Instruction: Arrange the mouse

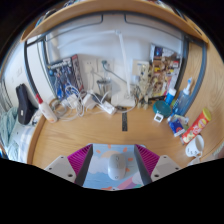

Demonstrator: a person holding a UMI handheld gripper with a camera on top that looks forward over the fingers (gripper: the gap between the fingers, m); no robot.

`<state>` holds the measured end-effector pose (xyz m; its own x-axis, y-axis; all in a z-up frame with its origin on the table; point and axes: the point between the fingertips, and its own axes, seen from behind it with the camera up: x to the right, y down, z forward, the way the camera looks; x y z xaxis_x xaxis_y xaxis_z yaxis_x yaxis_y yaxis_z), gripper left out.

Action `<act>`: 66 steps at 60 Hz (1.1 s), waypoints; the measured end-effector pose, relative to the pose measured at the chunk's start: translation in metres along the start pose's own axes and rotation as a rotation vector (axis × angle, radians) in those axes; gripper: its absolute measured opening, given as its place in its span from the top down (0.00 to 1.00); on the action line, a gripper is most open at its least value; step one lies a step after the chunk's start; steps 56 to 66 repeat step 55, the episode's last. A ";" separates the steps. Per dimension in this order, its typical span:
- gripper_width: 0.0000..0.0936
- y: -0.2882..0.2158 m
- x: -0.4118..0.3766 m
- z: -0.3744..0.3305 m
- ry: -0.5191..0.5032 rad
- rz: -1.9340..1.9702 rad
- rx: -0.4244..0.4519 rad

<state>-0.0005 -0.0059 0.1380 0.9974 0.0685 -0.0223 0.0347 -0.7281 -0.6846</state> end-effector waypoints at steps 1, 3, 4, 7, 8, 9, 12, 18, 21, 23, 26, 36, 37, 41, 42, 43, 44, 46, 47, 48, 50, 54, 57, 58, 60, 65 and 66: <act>0.13 -0.006 -0.001 -0.007 0.002 0.001 0.011; 0.13 -0.018 -0.004 -0.020 0.008 0.002 0.034; 0.13 -0.023 -0.006 -0.026 0.015 0.003 0.045; 0.13 -0.036 -0.009 -0.045 0.029 0.002 0.074; 0.13 -0.039 -0.010 -0.051 0.035 0.000 0.082; 0.13 -0.042 -0.011 -0.057 0.040 -0.002 0.089; 0.13 -0.048 -0.014 -0.072 0.057 -0.010 0.110; 0.12 -0.057 -0.026 -0.098 0.062 0.003 0.141; 0.12 -0.056 -0.033 -0.107 0.054 0.011 0.143; 0.12 -0.055 -0.036 -0.111 0.044 0.012 0.139; 0.12 -0.054 -0.039 -0.117 0.042 0.013 0.141; 0.12 -0.046 -0.042 -0.124 0.053 0.012 0.134; 0.12 -0.046 -0.042 -0.124 0.053 0.013 0.134; 0.13 -0.045 -0.044 -0.124 0.052 0.016 0.132; 0.13 -0.044 -0.045 -0.124 0.052 0.014 0.131; 0.12 -0.044 -0.045 -0.124 0.053 0.013 0.130; 0.12 -0.043 -0.046 -0.124 0.053 0.013 0.129; 0.13 -0.043 -0.047 -0.124 0.050 0.012 0.128; 0.12 -0.042 -0.048 -0.123 0.049 0.011 0.128; 0.12 -0.042 -0.049 -0.123 0.049 0.010 0.128; 0.12 -0.041 -0.050 -0.123 0.048 0.010 0.127; 0.12 -0.041 -0.054 -0.123 0.046 0.010 0.122; 0.12 -0.041 -0.054 -0.123 0.047 0.010 0.122; 0.12 -0.041 -0.054 -0.123 0.047 0.010 0.122; 0.12 -0.041 -0.054 -0.123 0.047 0.010 0.122; 0.12 -0.041 -0.054 -0.123 0.047 0.010 0.122; 0.12 -0.041 -0.054 -0.123 0.047 0.010 0.122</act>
